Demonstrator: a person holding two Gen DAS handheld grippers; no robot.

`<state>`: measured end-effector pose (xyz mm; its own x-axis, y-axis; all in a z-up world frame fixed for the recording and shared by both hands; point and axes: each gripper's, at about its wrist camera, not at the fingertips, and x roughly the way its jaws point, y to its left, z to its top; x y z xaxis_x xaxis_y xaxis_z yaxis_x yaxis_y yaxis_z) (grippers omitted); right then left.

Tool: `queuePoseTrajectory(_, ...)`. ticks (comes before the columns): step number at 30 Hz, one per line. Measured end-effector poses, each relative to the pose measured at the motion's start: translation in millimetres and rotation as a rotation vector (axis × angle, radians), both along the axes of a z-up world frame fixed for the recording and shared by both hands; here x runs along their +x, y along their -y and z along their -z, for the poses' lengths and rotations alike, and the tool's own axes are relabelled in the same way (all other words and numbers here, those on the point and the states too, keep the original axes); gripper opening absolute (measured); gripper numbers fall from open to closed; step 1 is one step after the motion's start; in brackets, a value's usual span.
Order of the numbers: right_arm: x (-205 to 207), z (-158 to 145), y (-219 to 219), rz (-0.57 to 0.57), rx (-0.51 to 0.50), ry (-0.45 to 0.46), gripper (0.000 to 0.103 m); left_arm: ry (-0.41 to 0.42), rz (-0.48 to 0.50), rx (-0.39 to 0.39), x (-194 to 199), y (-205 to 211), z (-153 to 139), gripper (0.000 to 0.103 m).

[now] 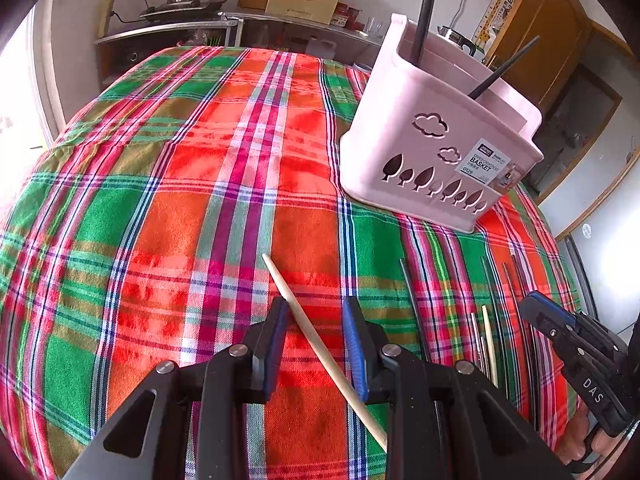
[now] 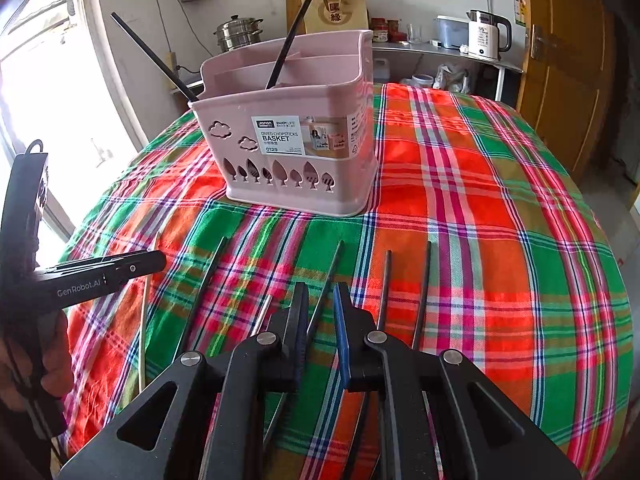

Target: Organize utensils

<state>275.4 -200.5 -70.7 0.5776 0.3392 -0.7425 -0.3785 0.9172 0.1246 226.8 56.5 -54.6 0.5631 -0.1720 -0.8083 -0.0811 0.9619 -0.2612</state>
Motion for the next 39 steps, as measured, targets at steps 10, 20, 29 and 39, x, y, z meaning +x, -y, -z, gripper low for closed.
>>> queuePoseTrajectory(10,31,17,-10,0.018,-0.030,-0.084,0.013,-0.012,0.025,0.038,13,4,0,0.028)
queuePoseTrajectory(20,41,19,-17,0.027,-0.050,-0.092,0.007,-0.026,0.028,0.085,26,-1,1,0.007)
queuePoseTrajectory(29,36,-4,-8,0.018,0.009,-0.058,0.006,-0.021,0.051,0.049,25,-6,-7,0.005)
queuePoseTrajectory(39,15,-68,-4,-0.007,0.083,0.080,0.006,0.141,0.110,0.066,-4,5,-82,0.005)
